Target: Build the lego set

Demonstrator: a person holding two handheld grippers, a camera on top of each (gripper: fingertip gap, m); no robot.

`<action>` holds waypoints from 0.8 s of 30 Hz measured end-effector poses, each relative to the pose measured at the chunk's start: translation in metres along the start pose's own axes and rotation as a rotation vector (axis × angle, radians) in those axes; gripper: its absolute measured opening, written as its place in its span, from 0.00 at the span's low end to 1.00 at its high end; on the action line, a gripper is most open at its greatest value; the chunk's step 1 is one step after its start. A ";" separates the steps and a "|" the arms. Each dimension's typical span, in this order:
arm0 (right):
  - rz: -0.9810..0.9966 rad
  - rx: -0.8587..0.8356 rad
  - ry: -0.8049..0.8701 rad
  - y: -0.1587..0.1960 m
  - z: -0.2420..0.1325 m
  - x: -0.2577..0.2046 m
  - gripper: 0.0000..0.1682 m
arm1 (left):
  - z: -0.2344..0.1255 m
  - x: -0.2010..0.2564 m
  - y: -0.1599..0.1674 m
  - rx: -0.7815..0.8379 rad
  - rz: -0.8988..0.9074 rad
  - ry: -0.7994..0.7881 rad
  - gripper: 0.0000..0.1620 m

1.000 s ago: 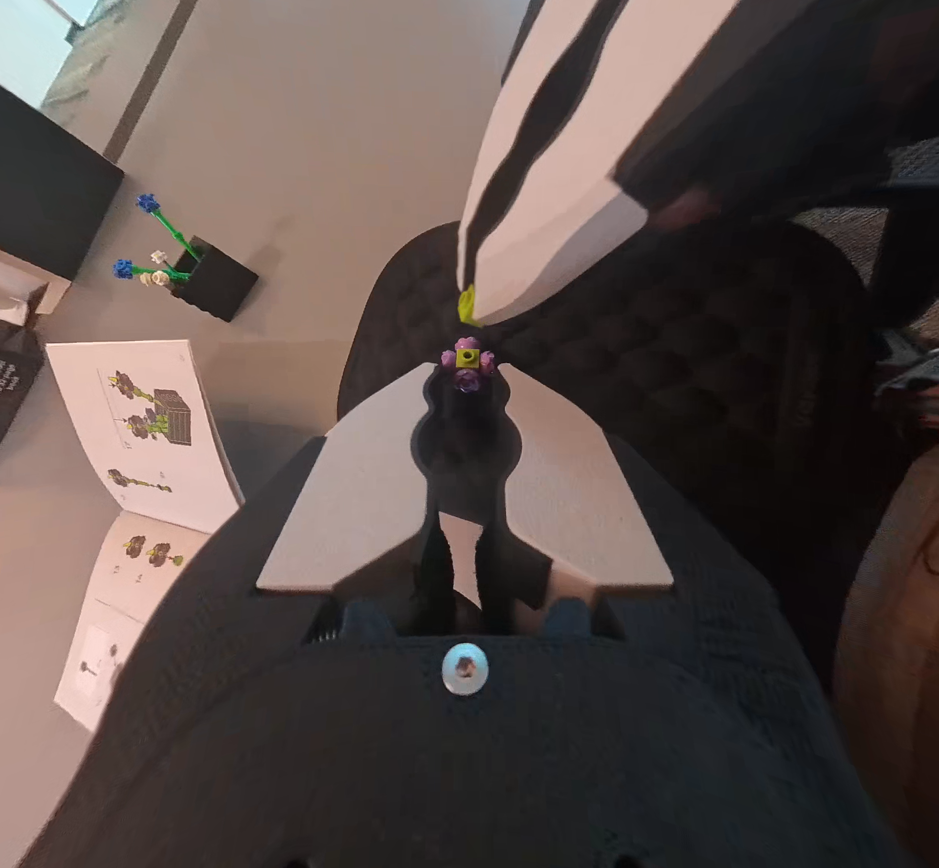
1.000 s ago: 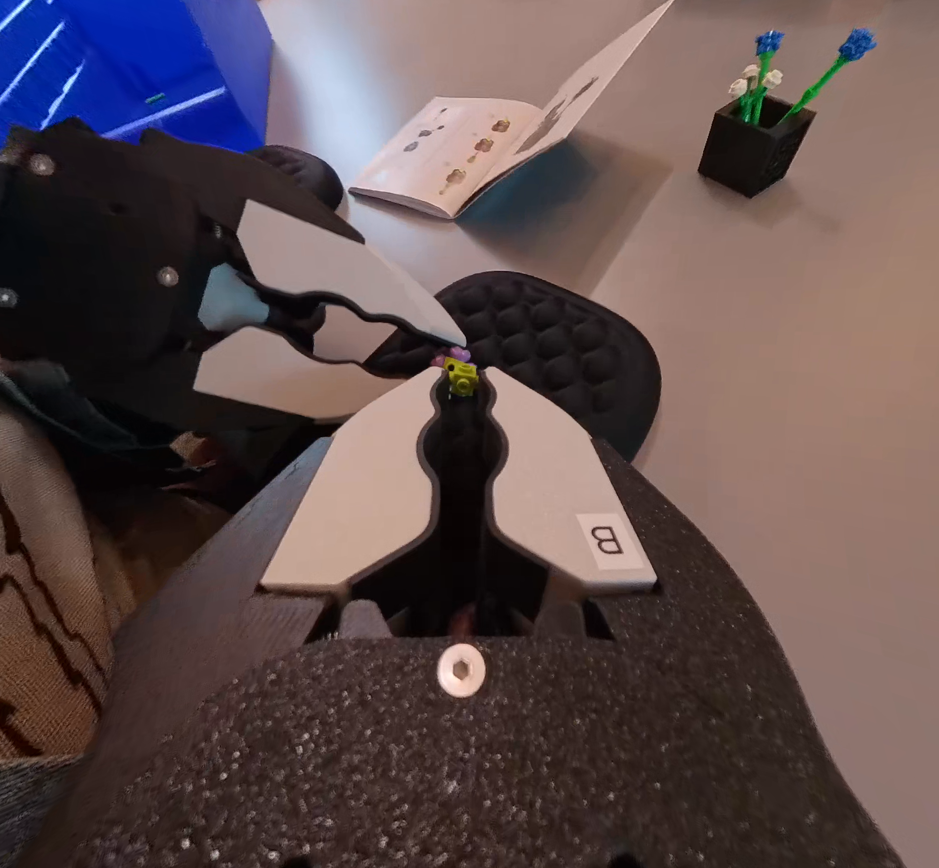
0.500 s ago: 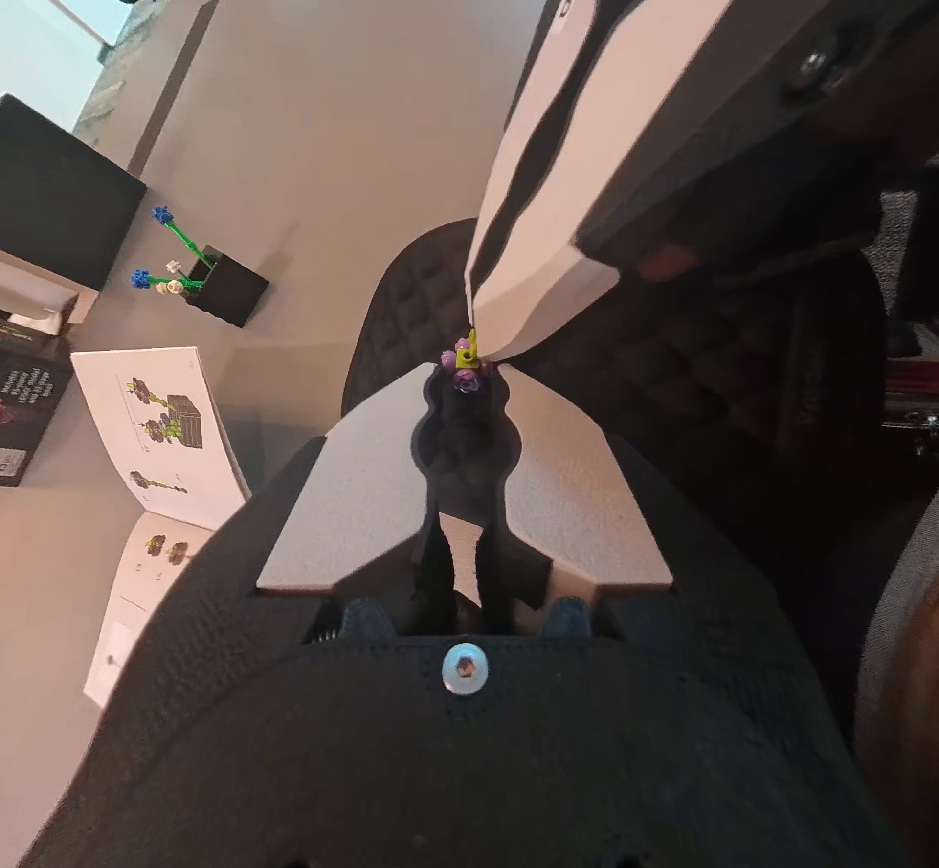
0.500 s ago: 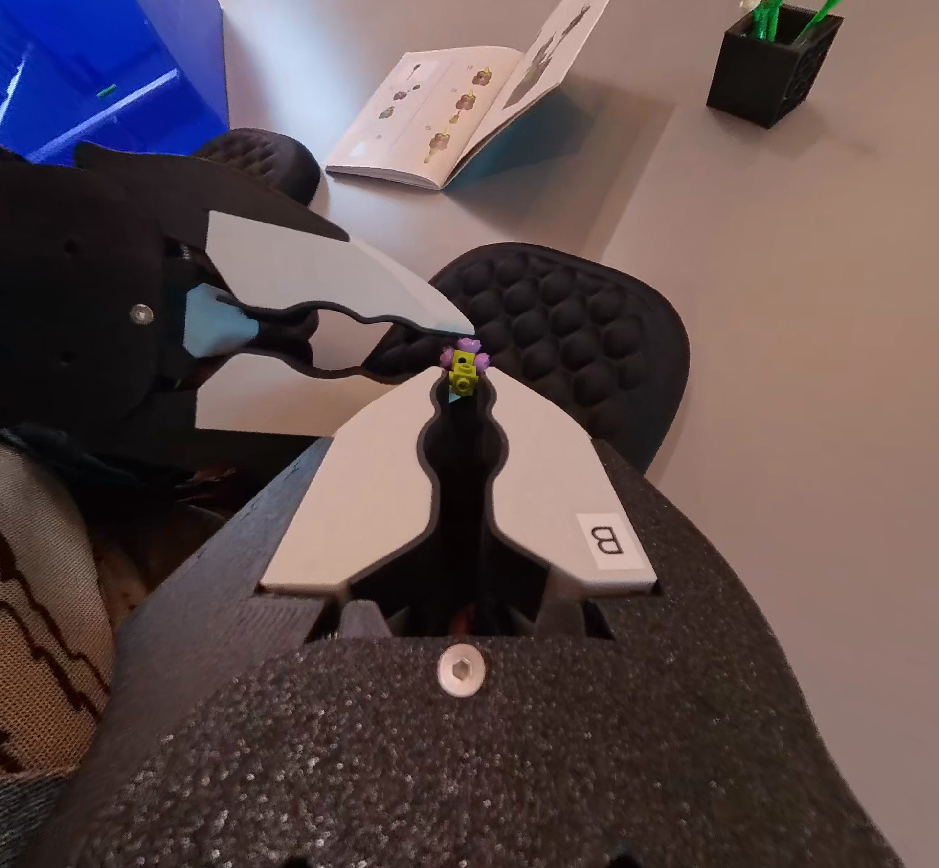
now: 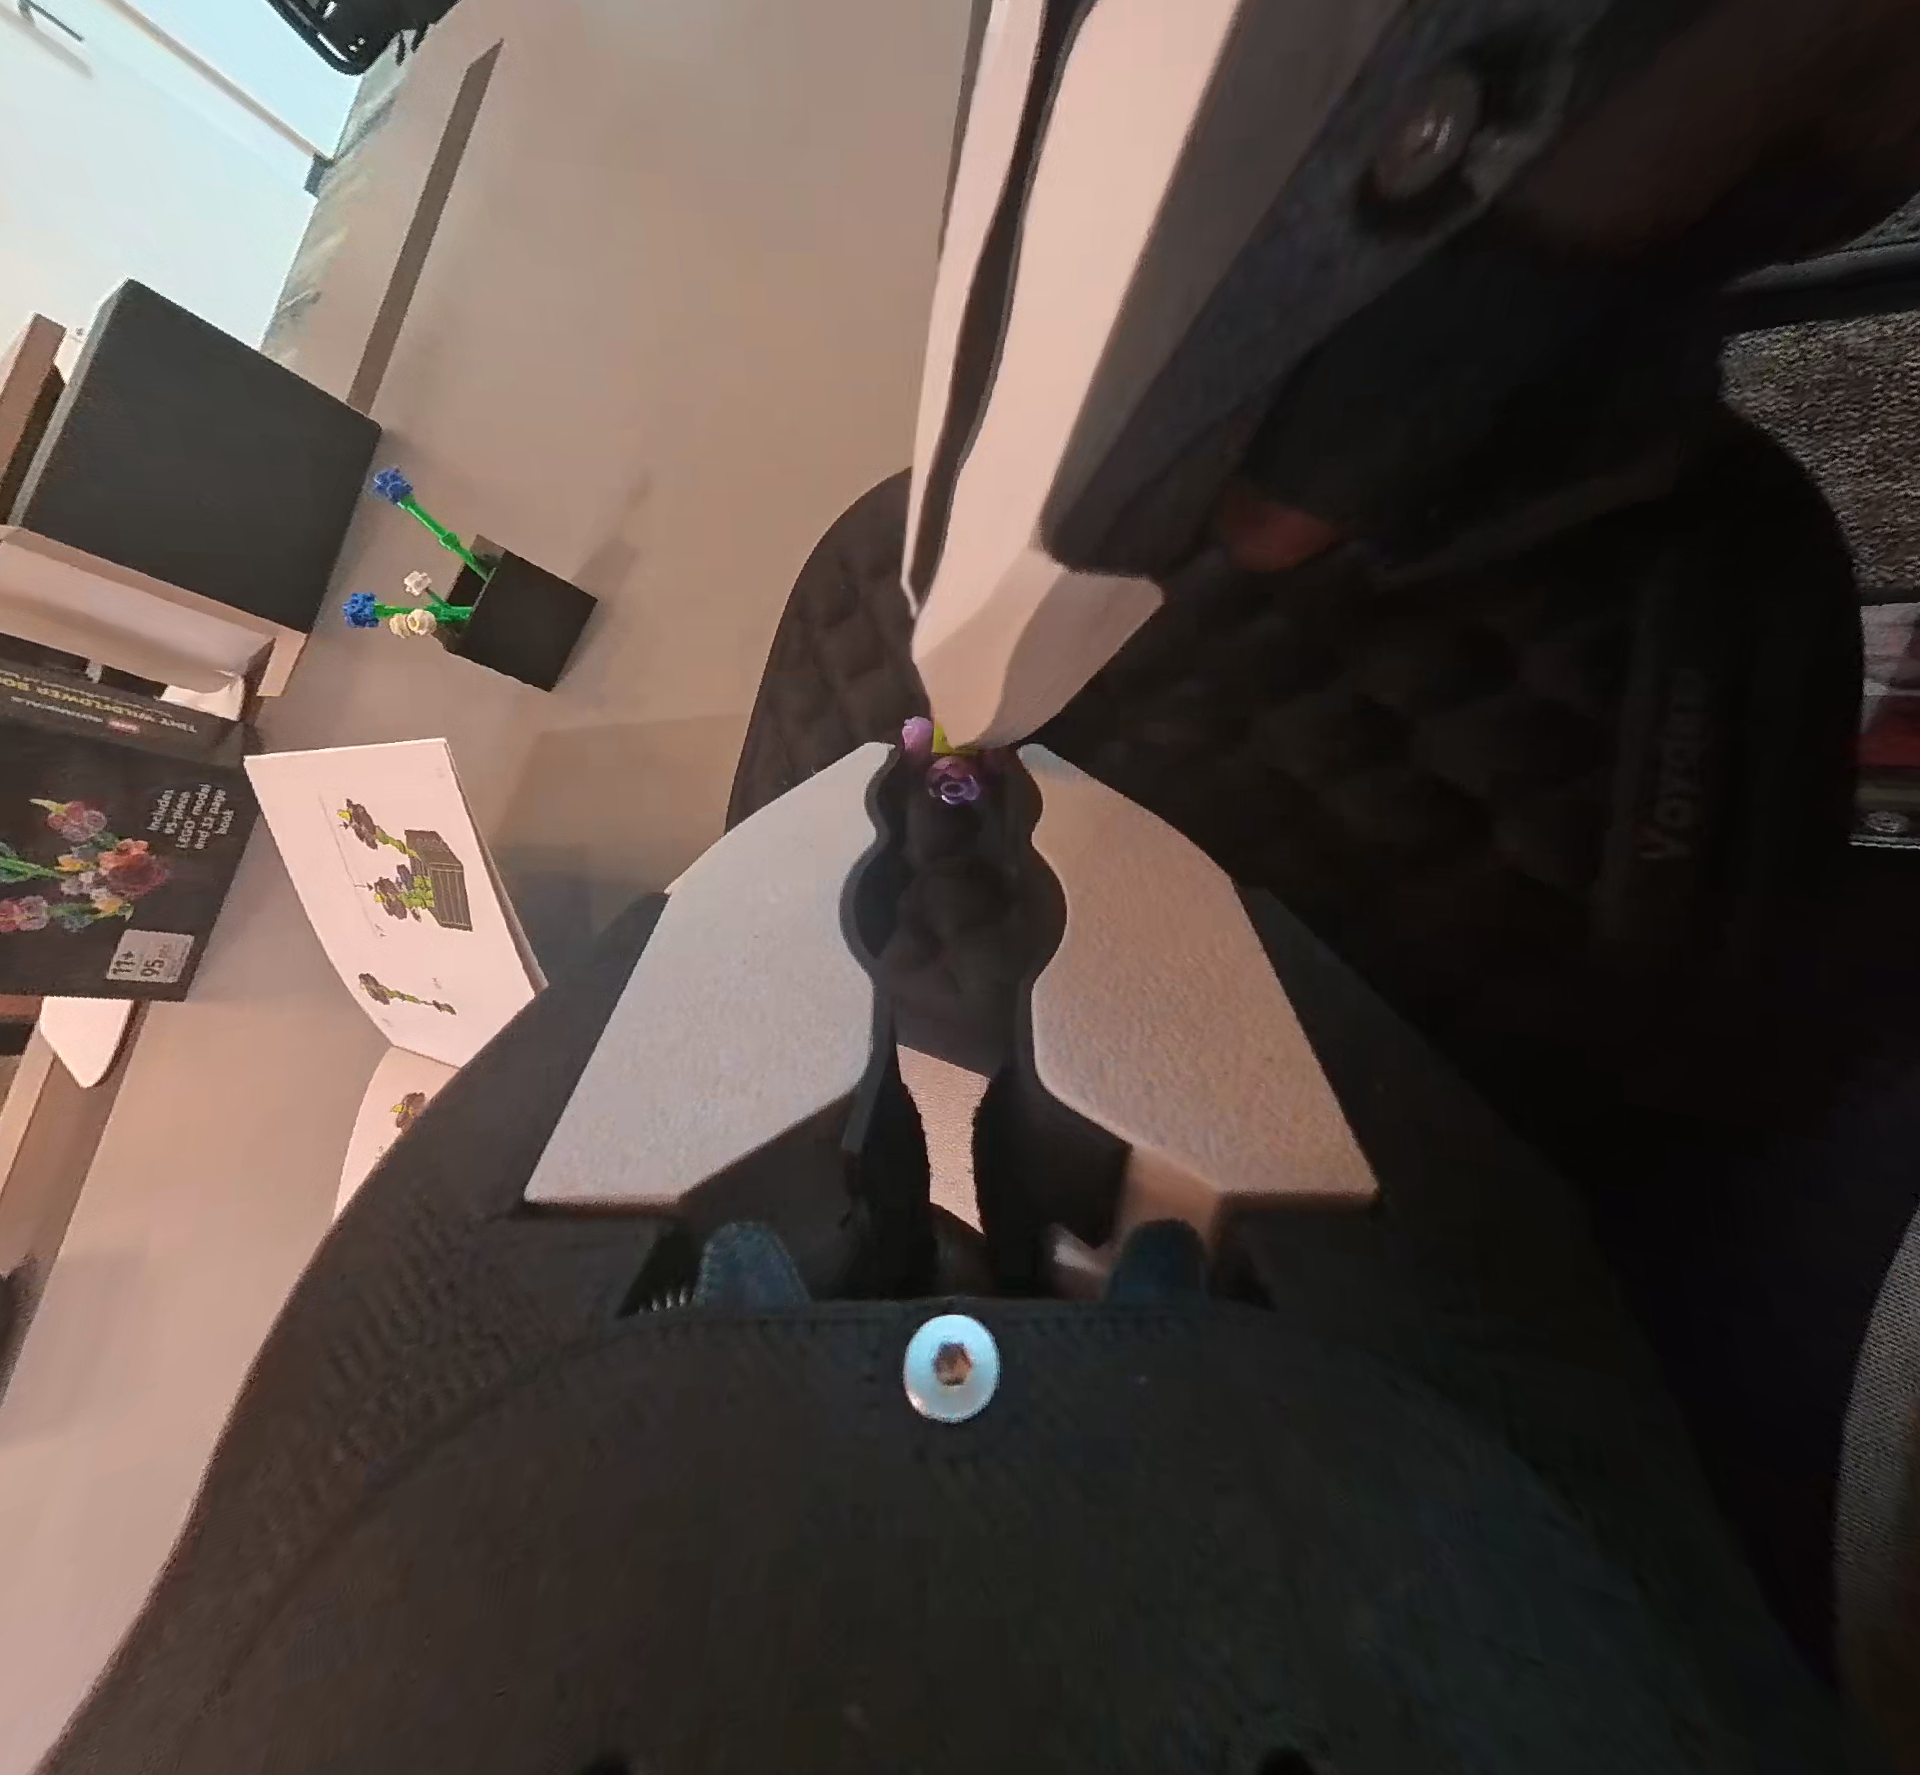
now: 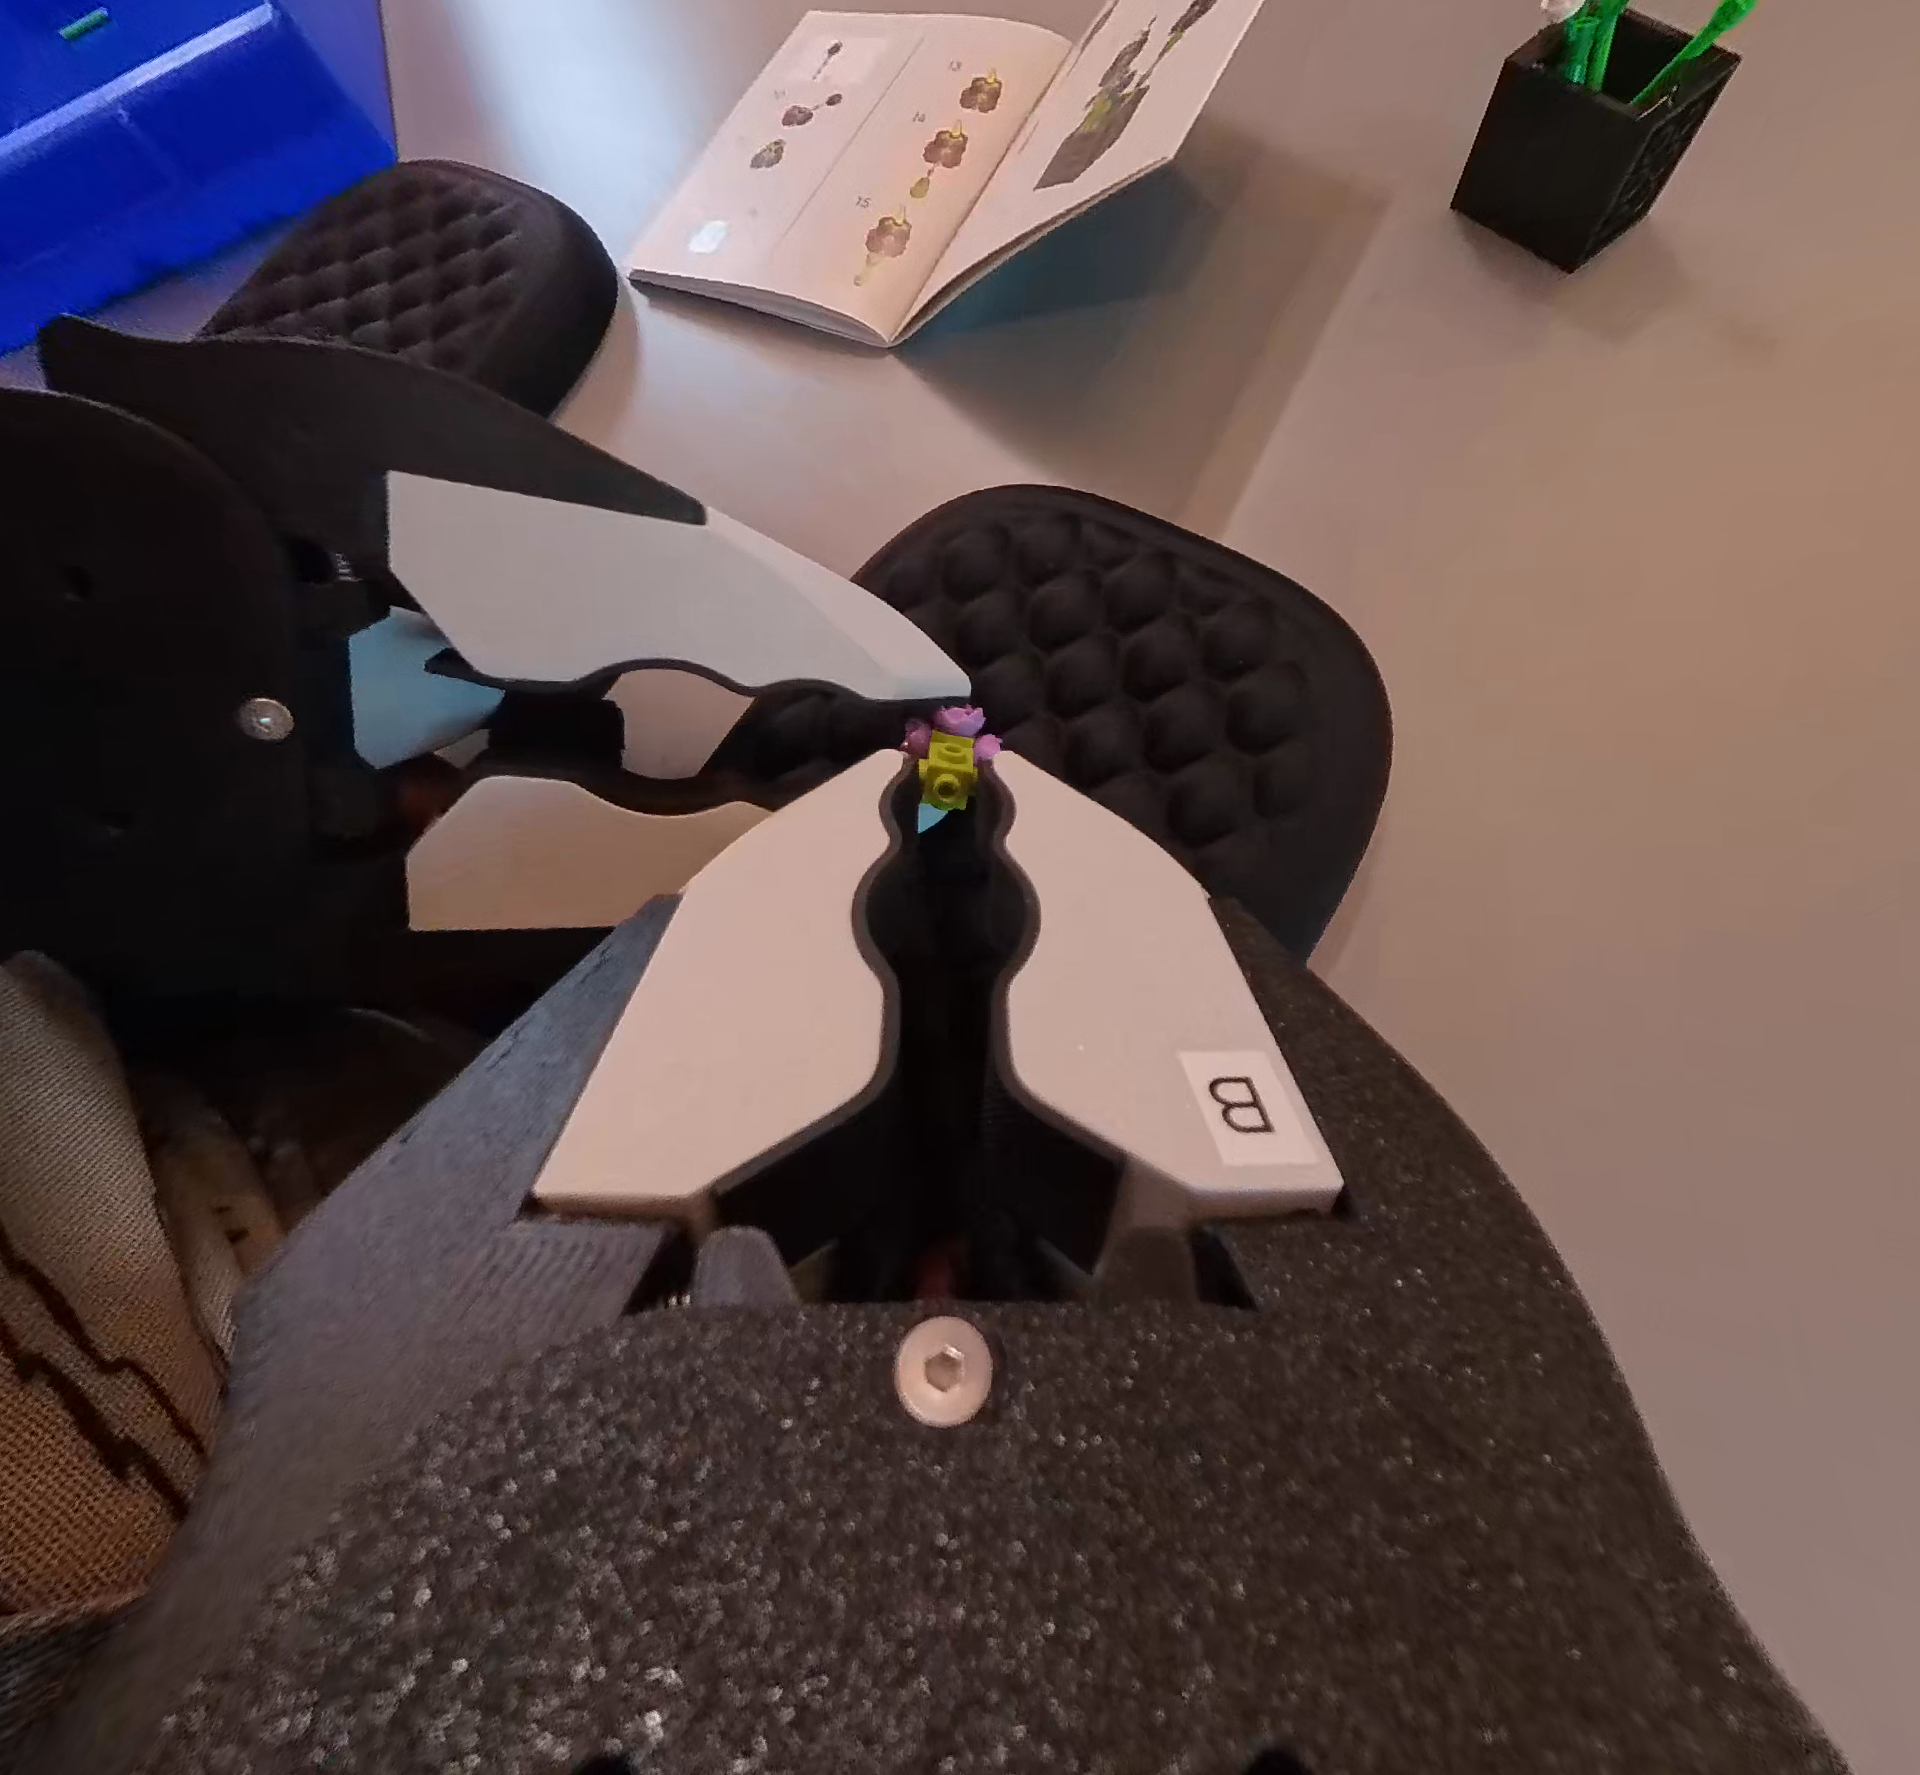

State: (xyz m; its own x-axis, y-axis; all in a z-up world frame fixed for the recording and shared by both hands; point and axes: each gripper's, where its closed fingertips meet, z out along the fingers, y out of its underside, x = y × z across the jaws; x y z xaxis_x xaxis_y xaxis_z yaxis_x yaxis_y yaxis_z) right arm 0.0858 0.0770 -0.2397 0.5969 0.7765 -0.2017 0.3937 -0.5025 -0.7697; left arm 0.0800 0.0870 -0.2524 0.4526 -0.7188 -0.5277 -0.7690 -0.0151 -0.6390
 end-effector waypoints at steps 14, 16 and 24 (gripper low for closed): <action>-0.019 -0.099 0.016 0.002 0.002 0.000 0.06 | 0.001 0.001 0.000 -0.012 0.026 -0.005 0.10; -0.019 -0.122 0.014 0.004 0.003 0.000 0.06 | 0.003 0.002 0.001 -0.009 0.006 0.012 0.10; -0.029 -0.187 0.023 0.006 0.006 0.002 0.06 | 0.005 0.005 0.002 0.005 -0.002 0.034 0.10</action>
State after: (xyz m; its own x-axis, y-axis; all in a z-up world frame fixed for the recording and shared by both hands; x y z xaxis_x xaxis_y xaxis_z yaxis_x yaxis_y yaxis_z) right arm 0.0850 0.0774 -0.2487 0.5984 0.7838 -0.1660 0.5325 -0.5439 -0.6485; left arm 0.0826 0.0869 -0.2586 0.4387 -0.7418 -0.5072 -0.7656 -0.0131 -0.6431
